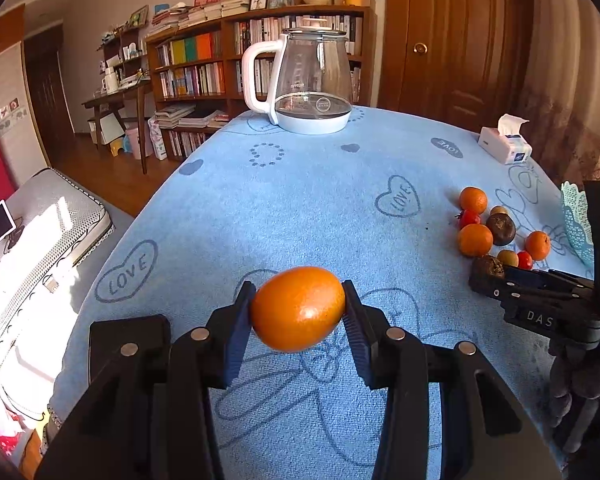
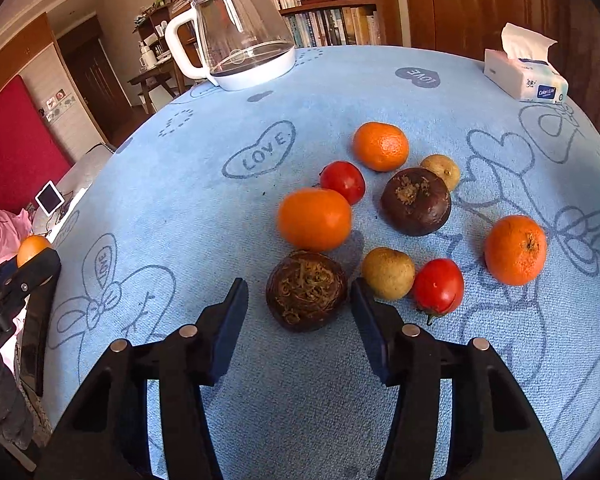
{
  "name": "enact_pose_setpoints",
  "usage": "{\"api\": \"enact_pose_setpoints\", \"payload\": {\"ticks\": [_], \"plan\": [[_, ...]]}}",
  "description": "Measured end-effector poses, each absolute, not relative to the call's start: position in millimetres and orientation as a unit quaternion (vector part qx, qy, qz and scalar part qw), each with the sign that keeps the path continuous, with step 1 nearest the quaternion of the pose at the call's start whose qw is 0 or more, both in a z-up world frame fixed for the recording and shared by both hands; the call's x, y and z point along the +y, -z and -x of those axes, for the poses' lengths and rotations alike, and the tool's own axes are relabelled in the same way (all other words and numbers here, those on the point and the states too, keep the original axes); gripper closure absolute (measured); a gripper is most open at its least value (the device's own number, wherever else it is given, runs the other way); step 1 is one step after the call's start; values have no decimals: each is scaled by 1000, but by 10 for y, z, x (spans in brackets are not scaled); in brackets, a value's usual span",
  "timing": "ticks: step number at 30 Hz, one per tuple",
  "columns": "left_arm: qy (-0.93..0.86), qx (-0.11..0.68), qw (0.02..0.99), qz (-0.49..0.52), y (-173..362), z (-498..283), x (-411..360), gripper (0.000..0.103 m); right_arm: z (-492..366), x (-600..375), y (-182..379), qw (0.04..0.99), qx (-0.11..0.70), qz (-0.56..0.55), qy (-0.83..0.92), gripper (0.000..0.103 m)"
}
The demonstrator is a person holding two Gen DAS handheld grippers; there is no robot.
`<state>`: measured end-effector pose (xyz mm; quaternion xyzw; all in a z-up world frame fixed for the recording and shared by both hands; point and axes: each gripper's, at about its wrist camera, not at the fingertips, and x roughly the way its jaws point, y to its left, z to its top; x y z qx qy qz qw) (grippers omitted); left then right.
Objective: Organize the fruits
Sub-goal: 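Grasp a dark brown round fruit with the right tool while the left tool holds the orange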
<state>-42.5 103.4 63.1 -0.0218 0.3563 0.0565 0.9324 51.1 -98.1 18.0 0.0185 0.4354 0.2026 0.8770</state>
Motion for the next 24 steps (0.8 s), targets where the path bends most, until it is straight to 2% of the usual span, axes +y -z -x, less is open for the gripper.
{"api": "enact_pose_setpoints", "payload": {"ticks": [2, 4, 24], "plan": [[-57, 359, 931, 22, -613, 410, 1035, 59, -514, -949, -178, 882, 432, -4, -190, 59], [-58, 361, 930, 22, -598, 400, 1033, 59, -521, -942, -176, 884, 428, 5, -186, 61], [-52, 369, 928, 20, -578, 337, 820, 59, -259, -1173, -450, 910, 374, 11, -179, 61]]}}
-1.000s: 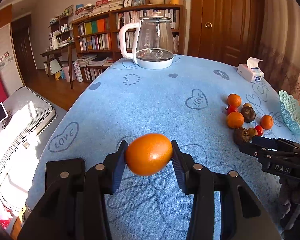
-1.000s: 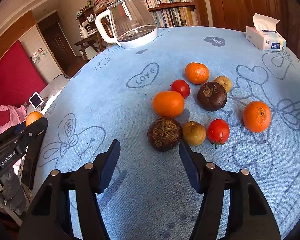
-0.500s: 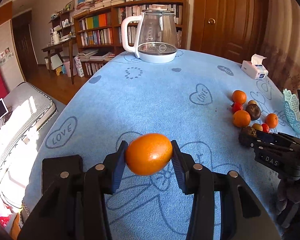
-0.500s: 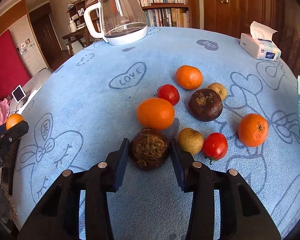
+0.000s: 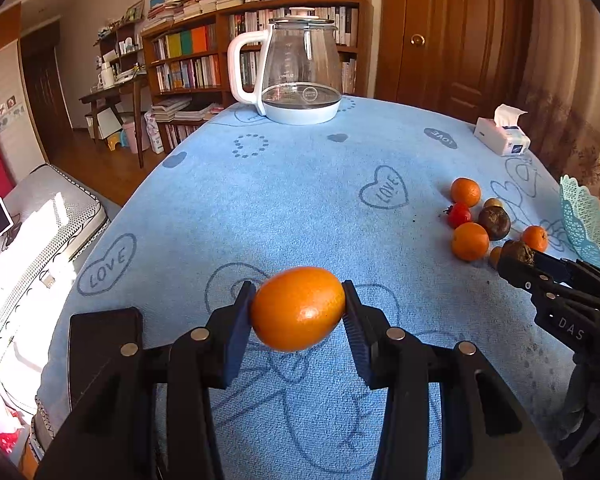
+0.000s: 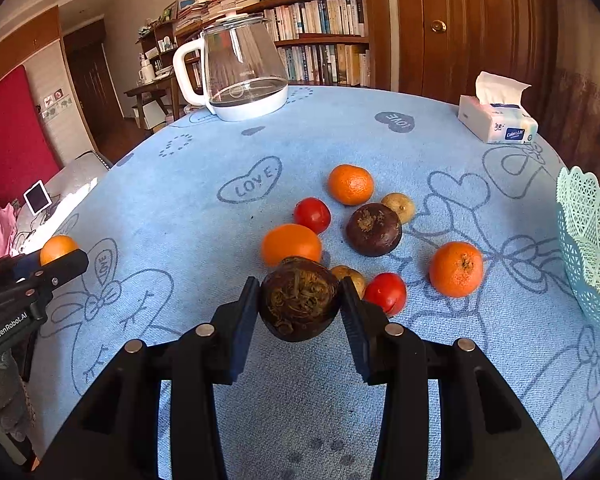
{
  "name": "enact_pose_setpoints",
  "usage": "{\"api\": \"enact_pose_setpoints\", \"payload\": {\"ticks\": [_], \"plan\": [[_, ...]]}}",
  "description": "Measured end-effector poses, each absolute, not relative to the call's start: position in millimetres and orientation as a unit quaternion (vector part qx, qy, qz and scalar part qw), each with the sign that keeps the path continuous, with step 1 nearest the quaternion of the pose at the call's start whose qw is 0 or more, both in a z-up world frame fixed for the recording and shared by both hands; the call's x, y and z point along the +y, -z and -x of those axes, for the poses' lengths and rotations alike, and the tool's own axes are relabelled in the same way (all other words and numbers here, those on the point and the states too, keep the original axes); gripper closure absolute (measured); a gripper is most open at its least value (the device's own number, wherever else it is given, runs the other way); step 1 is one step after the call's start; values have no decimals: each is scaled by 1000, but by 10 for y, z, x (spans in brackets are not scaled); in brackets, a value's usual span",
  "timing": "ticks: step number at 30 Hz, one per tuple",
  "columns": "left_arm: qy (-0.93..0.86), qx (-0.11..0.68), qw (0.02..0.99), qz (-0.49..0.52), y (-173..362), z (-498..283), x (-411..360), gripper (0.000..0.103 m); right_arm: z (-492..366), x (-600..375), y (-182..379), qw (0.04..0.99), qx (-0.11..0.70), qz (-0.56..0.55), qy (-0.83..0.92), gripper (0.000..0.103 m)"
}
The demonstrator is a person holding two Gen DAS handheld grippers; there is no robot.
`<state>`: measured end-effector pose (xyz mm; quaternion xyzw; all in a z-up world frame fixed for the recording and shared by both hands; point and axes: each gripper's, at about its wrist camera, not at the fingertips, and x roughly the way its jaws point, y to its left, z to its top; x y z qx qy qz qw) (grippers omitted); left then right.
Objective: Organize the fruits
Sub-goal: 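Grasp a dark brown round fruit with the right tool while the left tool holds the orange, then carry the dark brown fruit into the teal basket and open the right tool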
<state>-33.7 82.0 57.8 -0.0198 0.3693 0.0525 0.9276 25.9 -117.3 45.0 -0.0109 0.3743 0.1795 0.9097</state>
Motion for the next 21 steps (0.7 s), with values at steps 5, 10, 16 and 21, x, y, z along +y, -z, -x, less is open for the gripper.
{"api": "enact_pose_setpoints", "payload": {"ticks": [5, 10, 16, 21], "plan": [[-44, 367, 929, 9, -616, 318, 688, 59, -236, -1316, -531, 922, 358, 23, -149, 61], [-36, 365, 930, 1, -644, 287, 555, 59, -239, -1515, -592, 929, 347, 19, -125, 61], [-25, 365, 930, -9, -661, 235, 382, 59, -248, -1808, -652, 938, 336, 17, -88, 61], [-12, 365, 931, -16, -685, 193, 244, 59, -263, -2136, -693, 944, 327, 7, -47, 61]]}}
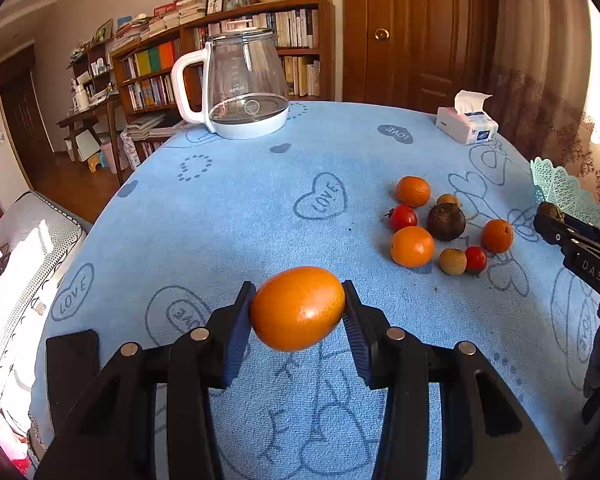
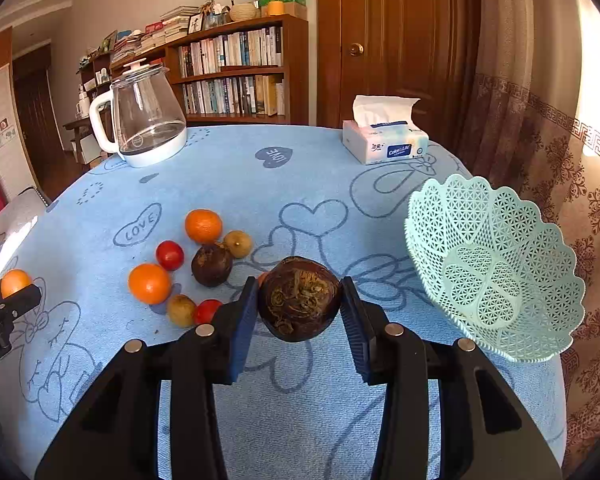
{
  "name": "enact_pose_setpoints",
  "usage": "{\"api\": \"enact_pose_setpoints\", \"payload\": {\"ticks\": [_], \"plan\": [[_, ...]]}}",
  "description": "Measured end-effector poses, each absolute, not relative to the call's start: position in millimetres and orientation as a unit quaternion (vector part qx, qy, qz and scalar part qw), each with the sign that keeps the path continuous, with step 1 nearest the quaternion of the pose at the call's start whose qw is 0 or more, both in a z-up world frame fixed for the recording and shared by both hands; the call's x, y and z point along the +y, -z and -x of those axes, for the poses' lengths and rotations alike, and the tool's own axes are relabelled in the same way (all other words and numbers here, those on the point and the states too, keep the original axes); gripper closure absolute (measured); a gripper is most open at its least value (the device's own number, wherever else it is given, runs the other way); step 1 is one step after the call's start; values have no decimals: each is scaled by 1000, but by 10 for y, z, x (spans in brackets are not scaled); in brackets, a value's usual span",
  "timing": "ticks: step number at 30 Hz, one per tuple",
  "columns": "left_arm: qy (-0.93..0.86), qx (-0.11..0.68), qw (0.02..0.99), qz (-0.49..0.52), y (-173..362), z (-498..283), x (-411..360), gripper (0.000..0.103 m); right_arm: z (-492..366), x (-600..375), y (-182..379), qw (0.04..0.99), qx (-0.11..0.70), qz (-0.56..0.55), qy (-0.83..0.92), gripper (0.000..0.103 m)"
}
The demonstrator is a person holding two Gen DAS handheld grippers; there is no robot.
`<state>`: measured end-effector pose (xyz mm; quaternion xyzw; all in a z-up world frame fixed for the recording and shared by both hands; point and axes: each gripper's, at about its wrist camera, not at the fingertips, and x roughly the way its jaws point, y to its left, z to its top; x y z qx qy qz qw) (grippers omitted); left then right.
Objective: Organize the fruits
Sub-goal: 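Carry the dark brown fruit into the teal basket and open the right tool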
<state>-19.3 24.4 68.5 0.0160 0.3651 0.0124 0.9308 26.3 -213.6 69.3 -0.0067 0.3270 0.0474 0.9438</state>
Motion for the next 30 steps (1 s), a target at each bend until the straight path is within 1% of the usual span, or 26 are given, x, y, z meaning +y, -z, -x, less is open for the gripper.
{"api": "enact_pose_setpoints", "payload": {"ticks": [14, 23, 30], "plan": [[14, 362, 931, -38, -743, 135, -113, 59, -270, -3341, -675, 943, 315, -74, 82, 61], [35, 365, 929, -53, -742, 61, -374, 59, -320, -3603, -531, 935, 322, -105, 105, 61], [51, 364, 928, -64, -747, -7, -591, 59, -295, -3650, -517, 936, 310, -102, 132, 61]]}}
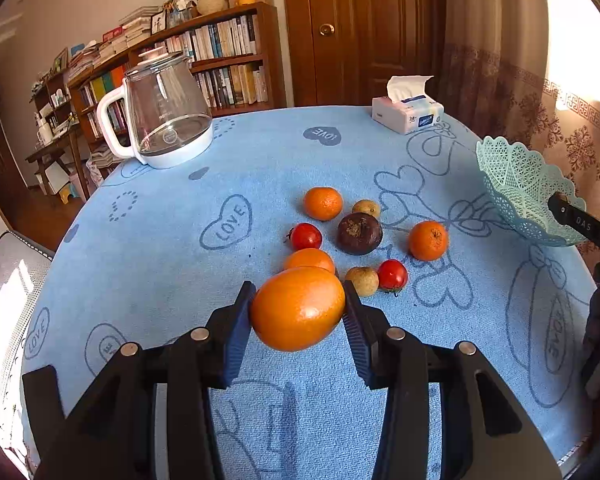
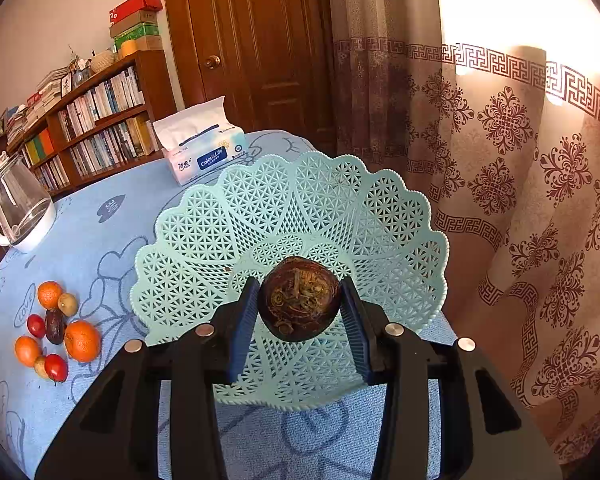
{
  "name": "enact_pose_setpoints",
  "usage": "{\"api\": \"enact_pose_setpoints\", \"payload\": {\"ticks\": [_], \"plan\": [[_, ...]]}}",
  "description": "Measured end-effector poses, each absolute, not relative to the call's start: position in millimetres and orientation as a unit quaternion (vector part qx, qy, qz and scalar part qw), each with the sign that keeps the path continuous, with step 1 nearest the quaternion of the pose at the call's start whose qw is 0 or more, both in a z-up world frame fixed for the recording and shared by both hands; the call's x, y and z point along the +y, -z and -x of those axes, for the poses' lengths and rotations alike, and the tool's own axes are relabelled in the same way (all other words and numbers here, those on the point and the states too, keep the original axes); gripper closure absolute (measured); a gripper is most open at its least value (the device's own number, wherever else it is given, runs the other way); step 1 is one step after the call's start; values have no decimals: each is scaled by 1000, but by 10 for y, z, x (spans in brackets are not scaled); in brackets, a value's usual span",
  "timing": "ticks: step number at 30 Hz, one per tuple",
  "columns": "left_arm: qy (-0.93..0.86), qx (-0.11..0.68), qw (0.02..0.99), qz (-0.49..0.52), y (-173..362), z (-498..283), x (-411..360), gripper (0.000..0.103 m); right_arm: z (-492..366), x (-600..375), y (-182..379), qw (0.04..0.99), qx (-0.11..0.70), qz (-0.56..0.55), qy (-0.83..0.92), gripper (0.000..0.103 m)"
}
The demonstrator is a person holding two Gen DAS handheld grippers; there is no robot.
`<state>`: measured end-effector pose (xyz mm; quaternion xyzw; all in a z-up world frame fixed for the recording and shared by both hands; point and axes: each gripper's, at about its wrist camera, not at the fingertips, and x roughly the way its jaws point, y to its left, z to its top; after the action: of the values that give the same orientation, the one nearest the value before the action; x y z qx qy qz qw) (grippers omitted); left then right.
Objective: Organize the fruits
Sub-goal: 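Carry the dark brown fruit into the teal basket and open the right tool, then lower the orange into the teal basket and open the left tool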
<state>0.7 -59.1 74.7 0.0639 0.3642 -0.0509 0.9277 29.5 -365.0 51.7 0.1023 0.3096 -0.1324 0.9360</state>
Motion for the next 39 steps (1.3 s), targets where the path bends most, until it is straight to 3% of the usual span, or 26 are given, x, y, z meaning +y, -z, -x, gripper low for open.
{"api": "enact_pose_setpoints", "payload": {"ticks": [4, 6, 26, 32, 39], "plan": [[63, 364, 926, -76, -743, -39, -750, 59, -252, -3623, -553, 941, 291, -88, 148, 57], [68, 363, 926, -81, -750, -56, -831, 59, -220, -3608, -579, 945, 279, -83, 151, 50], [190, 327, 922, -79, -1105, -590, -1922, 59, -101, -3638, -615, 948, 255, -98, 165, 43], [236, 324, 912, -88, -1079, -765, -2378, 59, -73, -3726, -623, 945, 245, -109, 189, 42], [273, 346, 893, -90, -913, -922, -2688, 59, 12, -3972, -639, 935, 223, -149, 232, 35]]}}
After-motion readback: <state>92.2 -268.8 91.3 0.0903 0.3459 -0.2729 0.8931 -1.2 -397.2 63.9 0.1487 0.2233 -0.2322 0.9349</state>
